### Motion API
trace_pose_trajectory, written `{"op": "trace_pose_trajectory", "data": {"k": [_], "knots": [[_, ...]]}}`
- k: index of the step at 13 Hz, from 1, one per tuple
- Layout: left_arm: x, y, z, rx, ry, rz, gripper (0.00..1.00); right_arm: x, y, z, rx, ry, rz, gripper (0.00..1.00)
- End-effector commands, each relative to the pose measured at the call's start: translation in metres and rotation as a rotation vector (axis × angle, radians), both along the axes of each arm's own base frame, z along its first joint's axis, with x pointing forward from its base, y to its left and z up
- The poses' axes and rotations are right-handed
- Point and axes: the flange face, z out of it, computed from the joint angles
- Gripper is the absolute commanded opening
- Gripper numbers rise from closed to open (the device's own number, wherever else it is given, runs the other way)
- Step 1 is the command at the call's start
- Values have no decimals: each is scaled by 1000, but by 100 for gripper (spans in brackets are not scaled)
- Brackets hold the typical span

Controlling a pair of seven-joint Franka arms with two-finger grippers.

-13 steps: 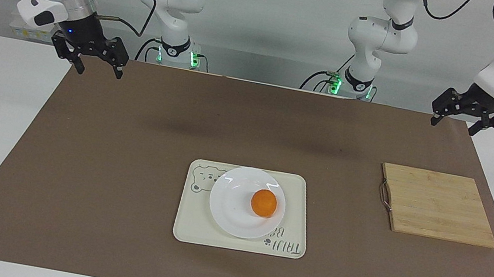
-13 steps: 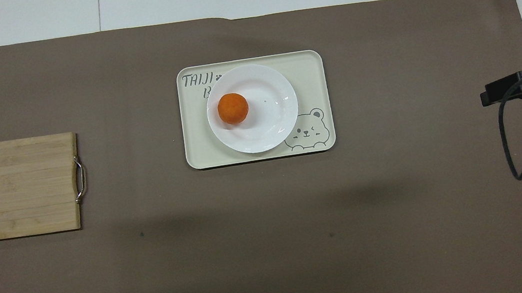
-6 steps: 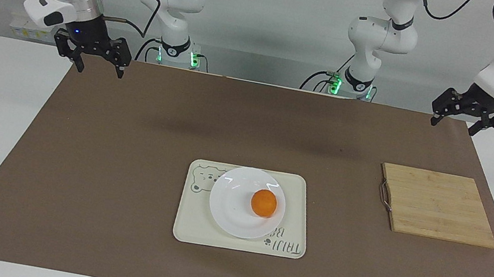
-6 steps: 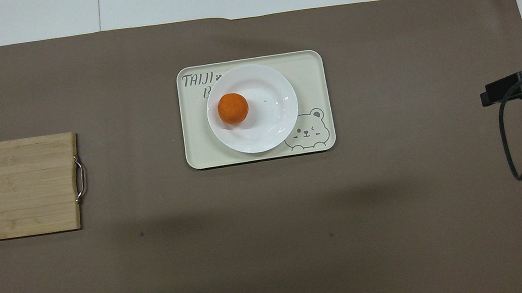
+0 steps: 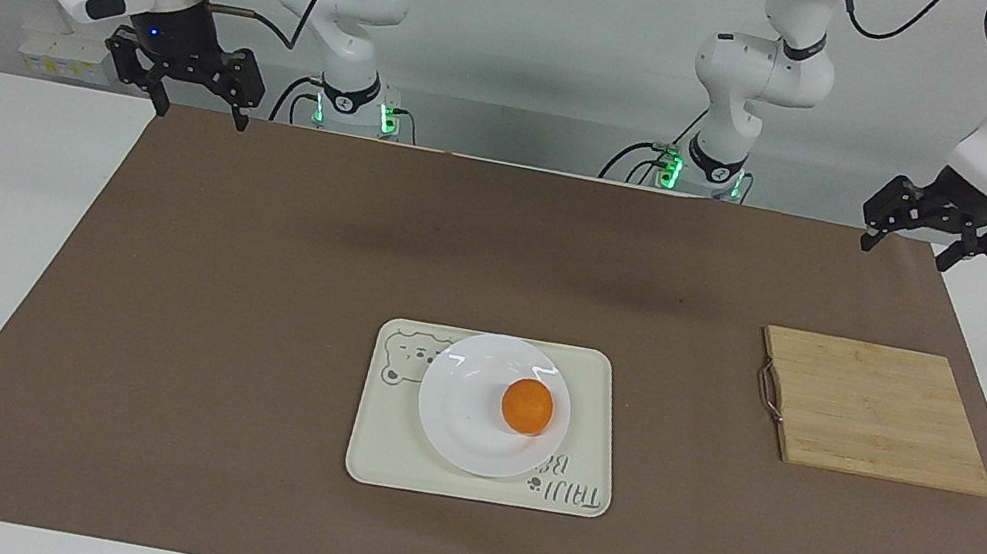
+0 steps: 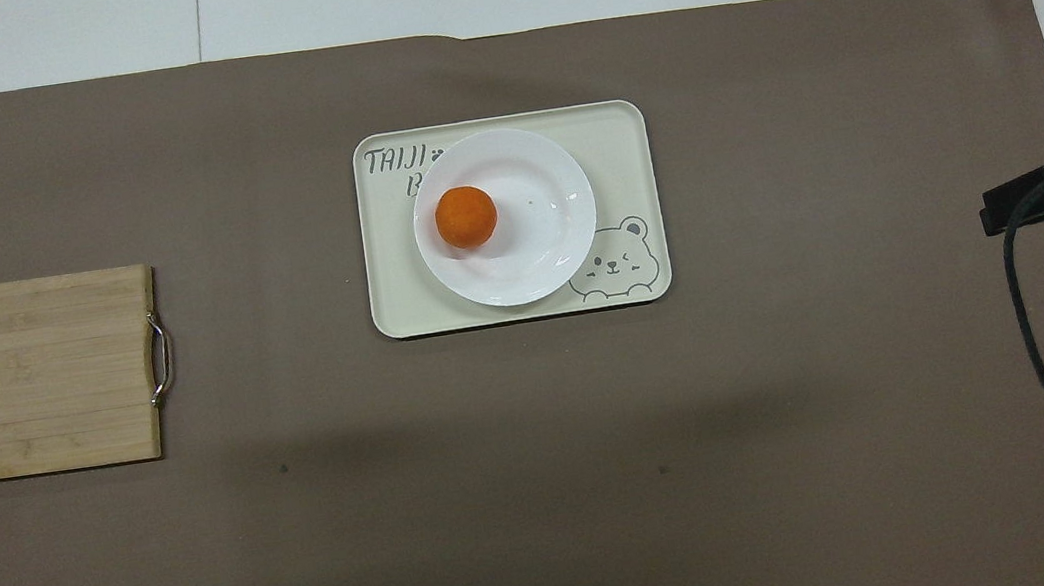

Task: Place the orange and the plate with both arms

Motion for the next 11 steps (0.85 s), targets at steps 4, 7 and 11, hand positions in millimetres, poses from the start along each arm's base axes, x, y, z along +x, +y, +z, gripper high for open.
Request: {"op": "trace_pose_trajectory", "data": {"k": [4,7,11], "knots": [[-9,1,1,-11,6,-1,100,-5,0,1,25,10,-26,100],[-9,2,2,-11,5,1,100,-5,1,0,37,10,-22,100],[-9,1,1,-11,8,-1,100,-6,1,1,48,9,-28,100]]}}
